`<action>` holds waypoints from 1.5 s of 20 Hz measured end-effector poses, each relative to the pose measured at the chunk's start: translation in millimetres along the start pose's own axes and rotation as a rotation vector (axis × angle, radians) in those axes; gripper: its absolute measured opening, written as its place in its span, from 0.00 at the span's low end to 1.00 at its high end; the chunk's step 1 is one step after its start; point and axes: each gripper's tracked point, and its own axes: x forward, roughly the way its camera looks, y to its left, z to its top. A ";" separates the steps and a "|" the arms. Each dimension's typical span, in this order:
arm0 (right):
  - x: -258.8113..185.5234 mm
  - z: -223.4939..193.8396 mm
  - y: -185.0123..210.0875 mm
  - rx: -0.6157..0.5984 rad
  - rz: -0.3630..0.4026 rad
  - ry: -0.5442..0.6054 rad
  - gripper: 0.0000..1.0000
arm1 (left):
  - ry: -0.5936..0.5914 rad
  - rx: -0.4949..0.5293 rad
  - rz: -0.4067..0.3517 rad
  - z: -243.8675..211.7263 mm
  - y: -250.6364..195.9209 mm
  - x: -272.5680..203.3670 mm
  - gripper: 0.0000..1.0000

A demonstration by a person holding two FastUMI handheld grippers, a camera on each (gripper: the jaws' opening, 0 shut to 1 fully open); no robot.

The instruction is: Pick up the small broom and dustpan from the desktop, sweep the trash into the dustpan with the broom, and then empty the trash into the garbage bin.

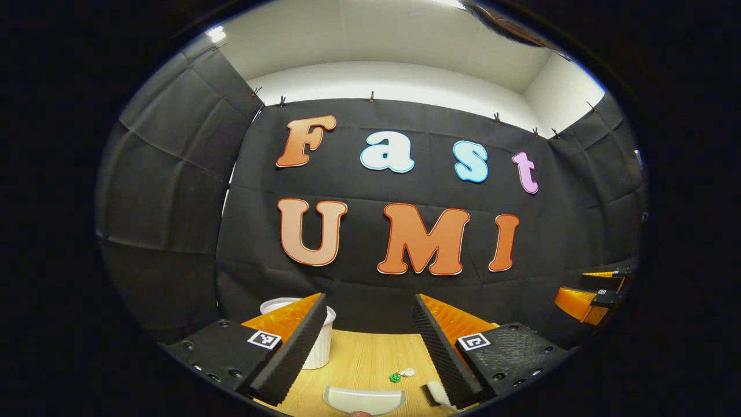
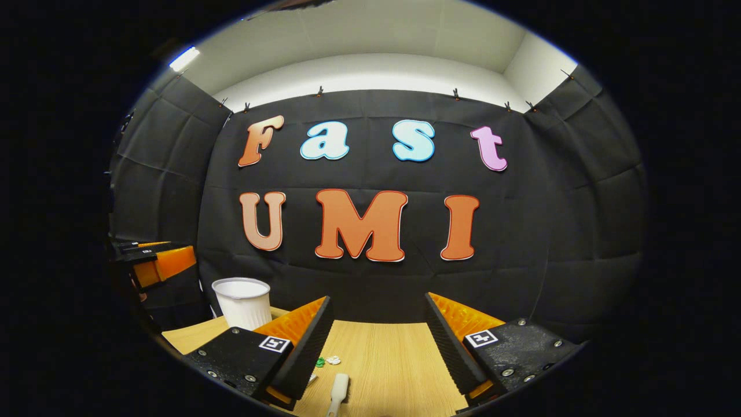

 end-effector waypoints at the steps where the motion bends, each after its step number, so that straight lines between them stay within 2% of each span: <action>1: 0.0 -1.0 0.9 0.002 0.000 0.002 0.93 | 0.006 0.000 -0.003 -1.5 0.2 -1.4 0.95; 16: -0.6 -7.6 1.1 -0.015 -0.029 0.007 0.94 | 0.028 -0.002 -0.055 -8.3 -12.1 -0.1 0.95; 30: -6.4 -28.7 1.5 -0.019 0.024 0.072 0.94 | 0.065 0.018 -0.026 -16.1 -11.6 -9.8 0.93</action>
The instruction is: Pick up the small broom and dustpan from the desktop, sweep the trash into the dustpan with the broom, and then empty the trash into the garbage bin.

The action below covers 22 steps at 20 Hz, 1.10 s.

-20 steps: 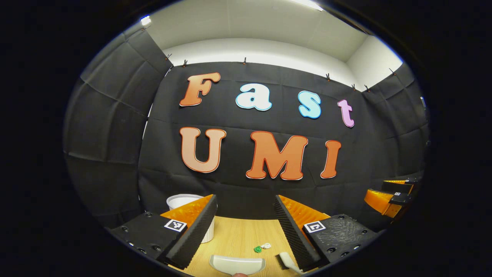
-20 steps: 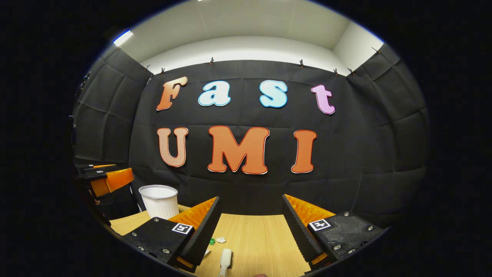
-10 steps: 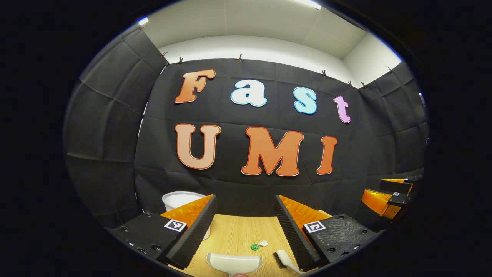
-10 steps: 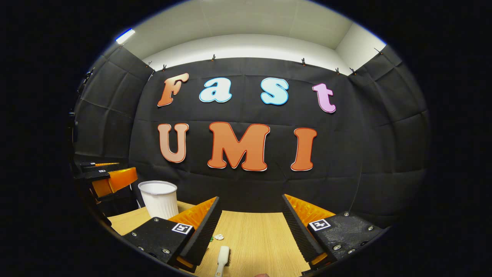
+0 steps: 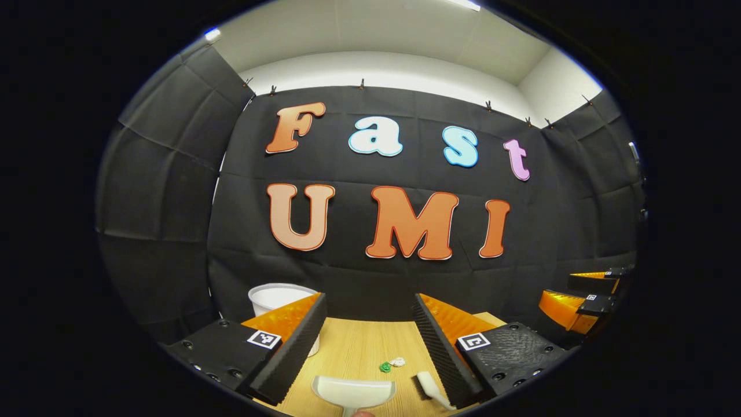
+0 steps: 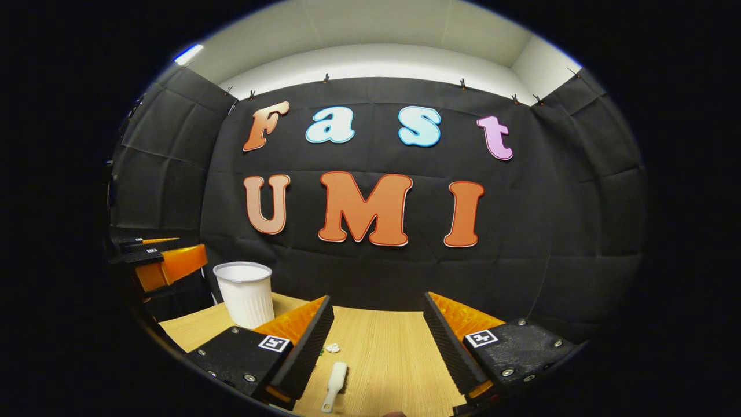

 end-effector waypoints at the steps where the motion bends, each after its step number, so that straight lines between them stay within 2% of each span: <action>1: 0.1 -1.9 -1.0 0.002 0.002 0.003 0.94 | 0.003 0.004 0.005 -0.8 1.0 -2.3 0.95; 5: 1.9 -16.0 -0.9 0.010 0.034 0.042 0.94 | 0.014 0.014 0.019 -4.8 0.4 -4.5 0.95; 9: 3.7 -49.2 3.6 0.031 0.076 0.128 0.94 | 0.088 0.018 0.047 -24.8 2.7 -12.9 0.95; 11: 9.3 -79.1 12.7 0.048 0.106 0.214 0.94 | 0.170 0.021 0.056 -43.0 6.8 -19.1 0.93; 13: 15.7 -108.0 22.5 0.051 0.124 0.299 0.94 | 0.255 -0.002 0.038 -59.8 5.1 -26.5 0.95; 18: 28.6 -196.0 52.3 0.049 0.138 0.561 0.94 | 0.488 -0.044 0.040 -105.2 10.0 -49.2 0.95; 22: 30.1 -264.8 69.9 0.073 0.111 0.769 0.95 | 0.693 -0.031 0.043 -140.3 16.2 -75.7 0.96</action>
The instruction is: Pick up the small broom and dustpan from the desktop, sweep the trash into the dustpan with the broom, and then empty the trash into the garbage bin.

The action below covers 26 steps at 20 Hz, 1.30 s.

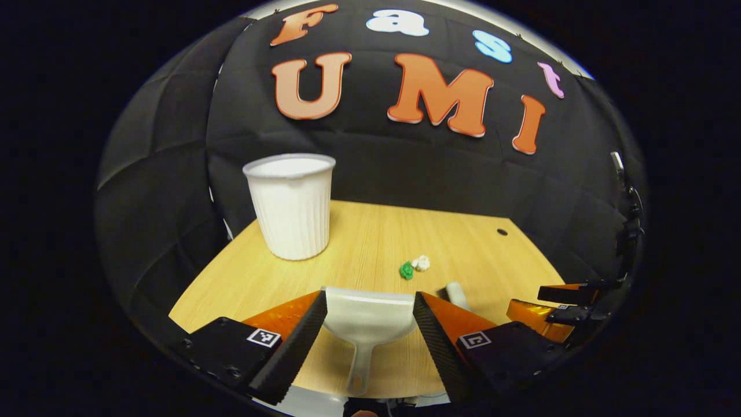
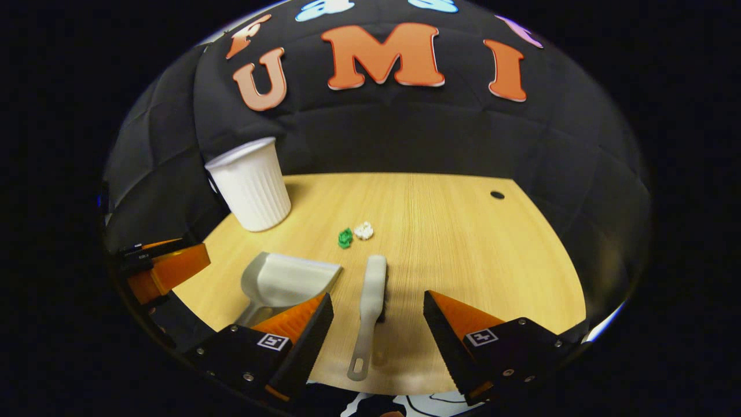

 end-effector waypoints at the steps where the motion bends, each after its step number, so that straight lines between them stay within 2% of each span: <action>1: 7.8 -11.7 0.4 -0.005 -0.007 0.049 0.95 | 0.045 0.006 -0.003 -6.7 0.8 2.1 0.96; 7: 39.4 -54.6 17.5 -0.050 -0.014 0.226 0.95 | 0.312 -0.009 -0.015 -19.1 -5.1 -11.3 0.96; 11: 55.7 -71.2 11.3 -0.061 -0.038 0.303 0.95 | 0.433 0.002 -0.031 -34.2 -14.3 -7.6 0.97; 17: 68.3 -84.6 9.2 -0.059 -0.061 0.394 0.95 | 0.571 0.004 -0.013 -55.8 -5.6 -9.6 0.97; 23: 81.1 -91.8 9.9 -0.047 -0.064 0.471 0.95 | 0.664 -0.007 -0.029 -66.6 -7.9 -3.5 0.97; 25: 85.4 -92.2 7.5 -0.045 -0.073 0.485 0.91 | 0.677 -0.025 -0.034 -67.3 -9.1 0.2 0.97; 26: 87.8 -94.5 6.0 -0.047 -0.078 0.496 0.84 | 0.693 -0.031 -0.033 -69.8 -9.3 0.2 0.97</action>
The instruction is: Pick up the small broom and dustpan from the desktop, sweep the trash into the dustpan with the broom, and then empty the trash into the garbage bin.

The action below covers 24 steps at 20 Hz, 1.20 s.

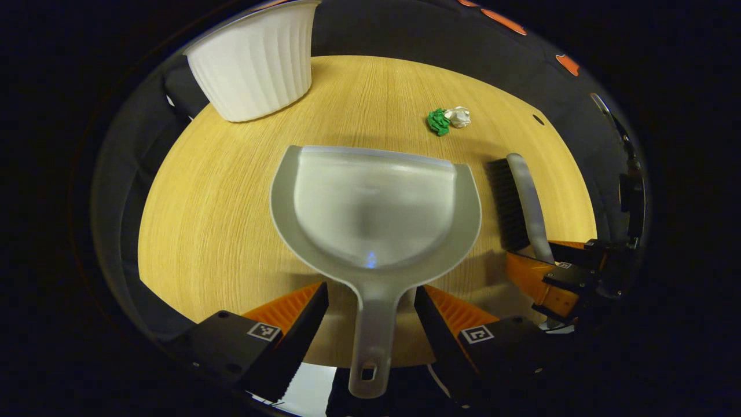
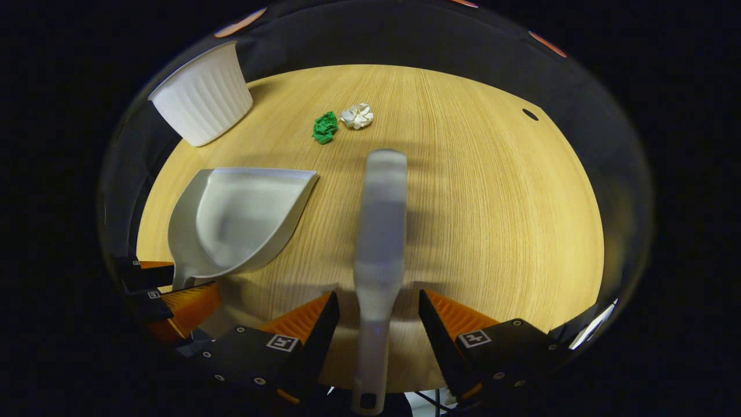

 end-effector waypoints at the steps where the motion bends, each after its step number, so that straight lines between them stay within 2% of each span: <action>1: 3.9 -1.4 0.8 -0.002 -0.002 0.011 0.81 | 0.010 -0.005 0.001 0.5 -0.3 1.6 0.90; 2: 6.4 -1.7 0.1 -0.004 -0.005 0.018 0.72 | 0.020 -0.008 -0.001 0.2 -0.7 2.8 0.87; 3: 8.0 -1.9 0.3 -0.007 -0.006 0.026 0.68 | 0.028 -0.006 -0.004 1.2 -1.2 4.6 0.76; 4: 9.9 -3.2 0.9 -0.008 -0.010 0.035 0.60 | 0.038 -0.003 -0.006 0.1 -3.0 5.6 0.74; 5: 11.5 -4.3 2.0 -0.007 -0.006 0.046 0.48 | 0.049 0.002 -0.008 -0.2 -4.1 4.2 0.60; 6: 13.2 -3.9 1.5 -0.004 -0.007 0.053 0.39 | 0.058 0.008 -0.009 -0.7 -5.7 4.8 0.54; 7: 16.4 -5.2 2.4 -0.002 -0.003 0.061 0.44 | 0.066 0.014 -0.005 -0.5 -5.1 5.0 0.45; 10: 18.3 -2.6 3.2 0.011 0.006 0.072 0.27 | 0.081 0.040 -0.007 -0.6 -4.8 3.7 0.37; 17: 17.5 7.2 -1.6 0.019 0.045 0.093 0.21 | 0.109 0.097 -0.035 -1.8 2.9 -2.0 0.32; 24: 28.8 64.3 -13.4 -0.043 0.035 0.025 0.18 | 0.112 0.184 -0.048 3.5 10.6 -0.6 0.31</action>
